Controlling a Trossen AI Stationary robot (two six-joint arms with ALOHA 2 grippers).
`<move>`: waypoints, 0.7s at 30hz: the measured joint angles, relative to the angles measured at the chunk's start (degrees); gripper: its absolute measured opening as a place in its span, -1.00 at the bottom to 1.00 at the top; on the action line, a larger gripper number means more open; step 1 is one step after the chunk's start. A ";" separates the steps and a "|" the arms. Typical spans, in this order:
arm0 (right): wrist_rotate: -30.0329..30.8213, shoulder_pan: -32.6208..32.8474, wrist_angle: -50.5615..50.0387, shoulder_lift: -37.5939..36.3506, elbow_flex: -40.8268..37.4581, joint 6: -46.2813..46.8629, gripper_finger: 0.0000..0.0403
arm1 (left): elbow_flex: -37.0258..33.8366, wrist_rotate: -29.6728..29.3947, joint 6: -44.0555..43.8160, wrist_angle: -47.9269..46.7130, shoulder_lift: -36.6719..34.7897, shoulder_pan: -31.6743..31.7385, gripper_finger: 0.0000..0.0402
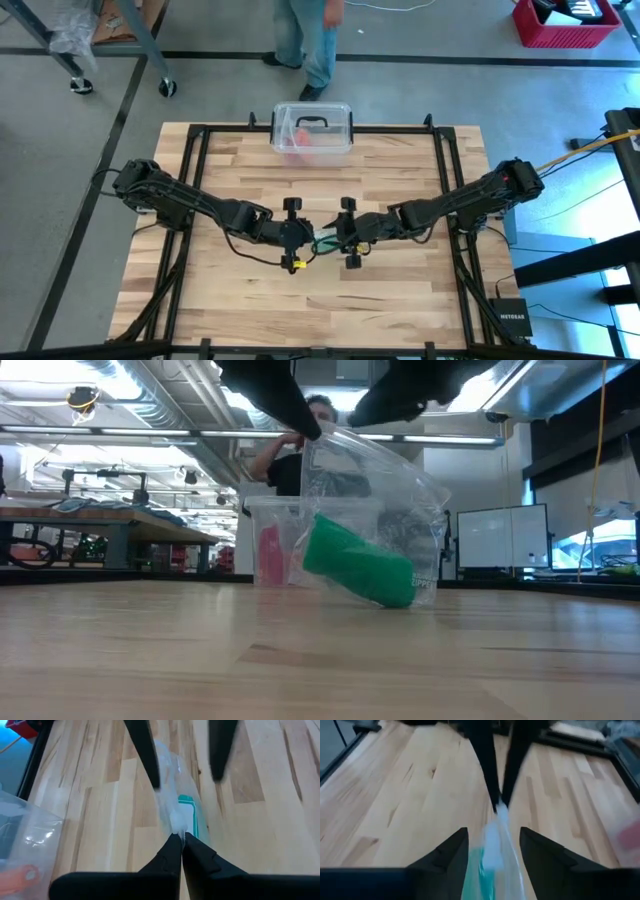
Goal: Roll bandage
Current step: Close the transparent zip bag
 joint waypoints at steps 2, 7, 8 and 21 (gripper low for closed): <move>0.00 -0.03 3.47 1.84 0.00 -1.47 -0.10 | 0.00 -0.03 0.26 0.00 0.00 0.00 -1.00; 0.07 -0.04 8.87 5.56 -0.02 -3.38 -0.14 | 0.00 -0.02 0.25 -0.04 0.02 0.00 -1.00; 0.07 -0.04 8.98 5.83 -0.02 -3.48 -0.16 | 0.00 -0.04 0.25 -0.03 0.02 -0.02 -1.00; 1.50 -0.04 10.22 5.88 -0.02 -4.60 -0.44 | 0.00 -0.04 0.46 -0.01 0.04 -0.02 -1.00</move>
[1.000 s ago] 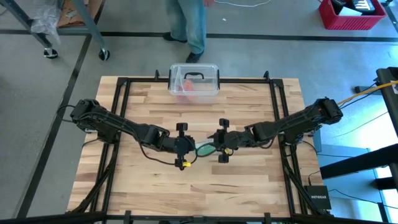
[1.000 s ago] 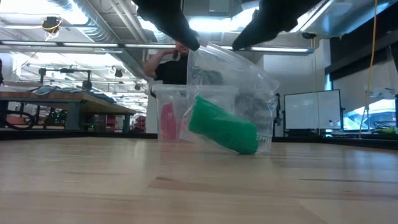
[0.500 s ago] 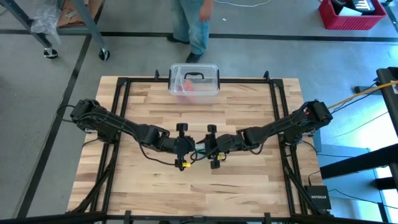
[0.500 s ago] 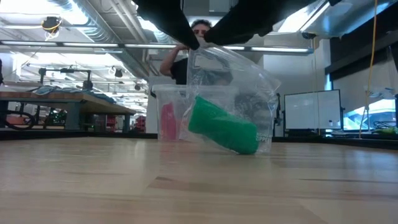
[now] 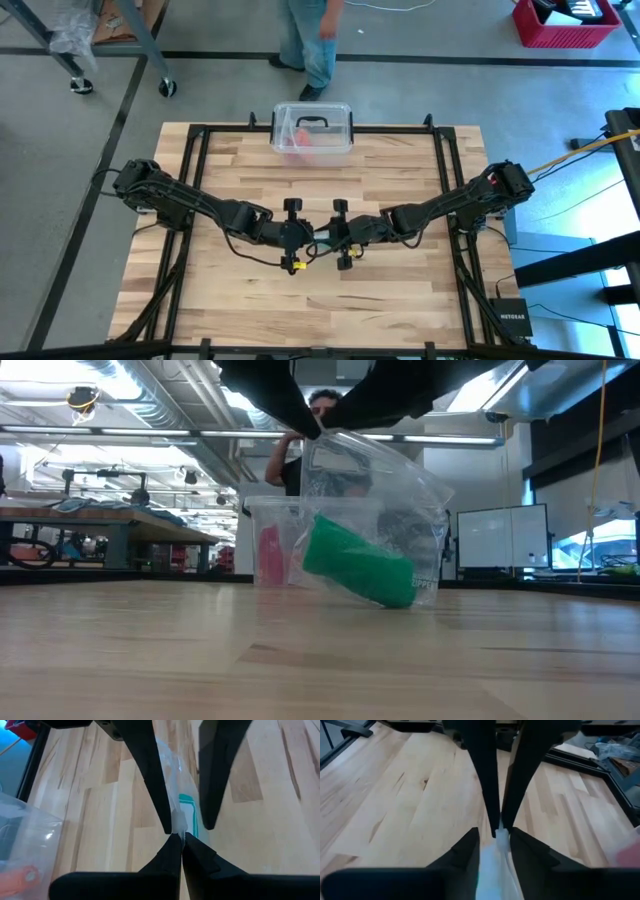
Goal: Roll bandage
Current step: Close the transparent zip bag
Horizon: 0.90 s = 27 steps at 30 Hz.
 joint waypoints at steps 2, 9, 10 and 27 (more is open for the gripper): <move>0.06 0.00 0.34 0.00 0.00 -0.31 -0.53 | 0.00 0.03 0.21 0.01 0.00 0.05 -1.00; 2.56 0.00 -0.14 0.00 0.00 -1.22 -0.92 | -0.02 0.00 0.23 -0.02 0.00 0.13 -1.00; 2.67 0.00 -0.17 0.00 0.00 -1.25 -0.93 | -0.02 0.04 0.23 -0.04 0.02 0.13 -1.00; 4.07 0.10 -9.06 -0.79 0.10 -1.54 -0.90 | -0.02 -1.18 0.95 -0.60 0.15 0.04 -1.00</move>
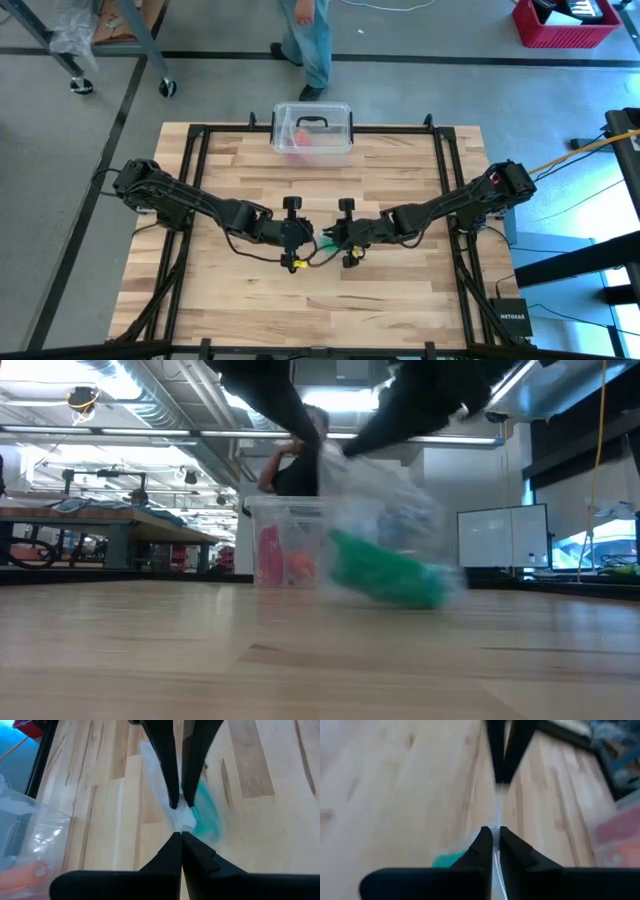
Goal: Roll bandage
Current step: Close the transparent zip bag
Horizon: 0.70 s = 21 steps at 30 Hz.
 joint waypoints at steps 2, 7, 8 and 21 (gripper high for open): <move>0.74 0.01 -2.68 -0.30 -0.21 0.01 -0.89 | 0.00 -0.02 -0.02 0.30 -0.19 -0.06 -1.00; 2.59 0.01 -6.06 -1.85 -0.15 1.01 -0.89 | 0.00 0.00 0.07 -0.11 -0.19 -0.06 -1.00; 2.52 0.01 -6.06 -1.76 -0.15 1.22 -0.90 | 0.00 0.00 -0.05 -0.07 -0.19 -0.02 -1.00; 2.01 -0.06 -5.56 -1.72 -0.14 1.39 -0.88 | 0.00 0.02 -3.24 6.44 1.08 1.43 -0.62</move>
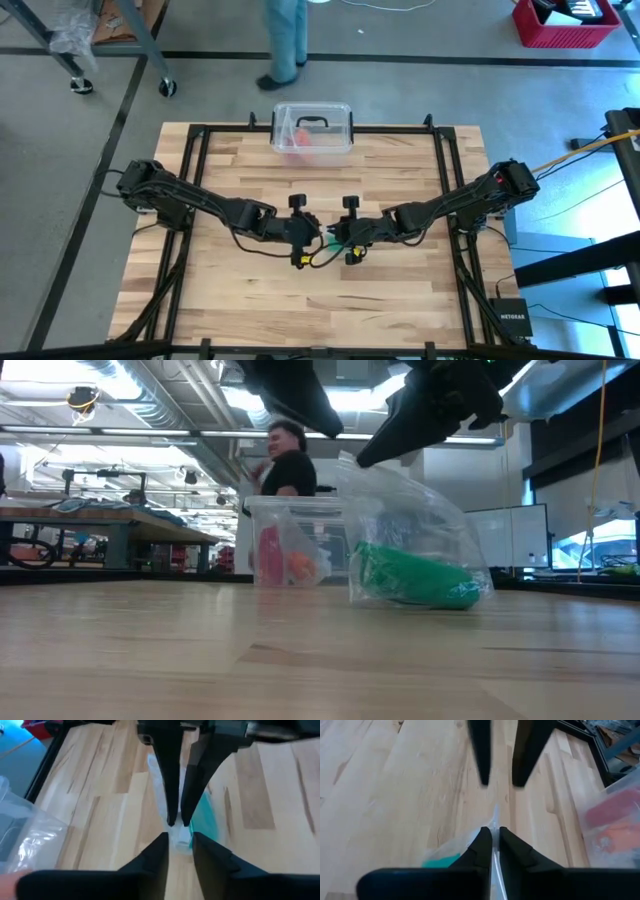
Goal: Roll bandage
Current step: Close the transparent zip bag
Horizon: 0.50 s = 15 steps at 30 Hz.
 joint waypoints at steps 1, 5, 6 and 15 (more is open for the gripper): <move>0.00 0.00 -0.04 0.00 0.02 0.01 -0.88 | 0.00 -0.06 0.64 0.57 0.68 0.24 -0.57; -0.02 0.00 -0.05 0.00 0.04 0.20 -0.87 | 0.00 -0.03 3.45 1.51 3.92 1.11 -0.43; -0.02 -0.02 -0.07 0.00 0.04 0.20 -0.87 | 0.00 -0.07 3.95 2.08 4.79 1.31 -0.40; -0.08 -0.02 -0.38 0.00 0.06 0.20 -0.87 | -0.02 -2.17 5.63 4.82 5.77 1.46 -0.42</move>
